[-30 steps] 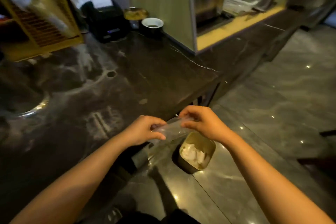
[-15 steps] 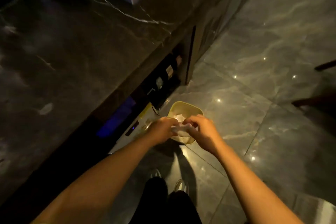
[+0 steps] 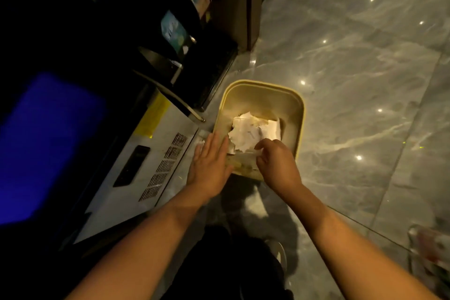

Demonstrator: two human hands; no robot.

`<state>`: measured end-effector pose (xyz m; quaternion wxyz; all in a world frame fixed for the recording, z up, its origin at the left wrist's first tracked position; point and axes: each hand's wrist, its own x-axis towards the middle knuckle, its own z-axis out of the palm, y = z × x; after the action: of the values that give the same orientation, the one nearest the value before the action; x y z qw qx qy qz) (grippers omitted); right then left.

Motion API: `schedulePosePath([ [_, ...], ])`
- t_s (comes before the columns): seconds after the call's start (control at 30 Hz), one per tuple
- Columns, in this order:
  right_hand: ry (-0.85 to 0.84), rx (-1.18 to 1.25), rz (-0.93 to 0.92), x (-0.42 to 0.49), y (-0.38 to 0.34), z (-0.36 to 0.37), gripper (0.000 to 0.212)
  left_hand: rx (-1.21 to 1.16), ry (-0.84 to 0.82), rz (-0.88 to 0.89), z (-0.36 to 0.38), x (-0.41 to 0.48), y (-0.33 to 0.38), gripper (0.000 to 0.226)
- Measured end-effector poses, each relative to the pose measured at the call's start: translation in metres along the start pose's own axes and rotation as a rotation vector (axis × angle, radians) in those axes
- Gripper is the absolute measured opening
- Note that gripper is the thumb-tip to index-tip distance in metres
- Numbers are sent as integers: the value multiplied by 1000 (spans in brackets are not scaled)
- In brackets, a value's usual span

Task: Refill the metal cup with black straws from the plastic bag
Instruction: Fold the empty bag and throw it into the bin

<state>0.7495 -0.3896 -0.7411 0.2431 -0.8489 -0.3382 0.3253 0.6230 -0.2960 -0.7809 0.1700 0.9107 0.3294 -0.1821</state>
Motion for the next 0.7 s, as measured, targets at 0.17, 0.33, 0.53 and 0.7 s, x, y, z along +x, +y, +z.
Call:
schedulePosePath([
  [0.17,-219,-90,47,63,44,88,27,-1,113,17,51,34,-29,70],
  [0.33,-432,-76,104,103,59,143,25,-50,182,87,67,44,-39,73],
  [0.53,-583,-137,146,116,61,148,44,-45,144,84,67,44,-41,66],
  [0.7,-563,-93,131,88,37,117,61,46,90,49,42,31,-35,65],
])
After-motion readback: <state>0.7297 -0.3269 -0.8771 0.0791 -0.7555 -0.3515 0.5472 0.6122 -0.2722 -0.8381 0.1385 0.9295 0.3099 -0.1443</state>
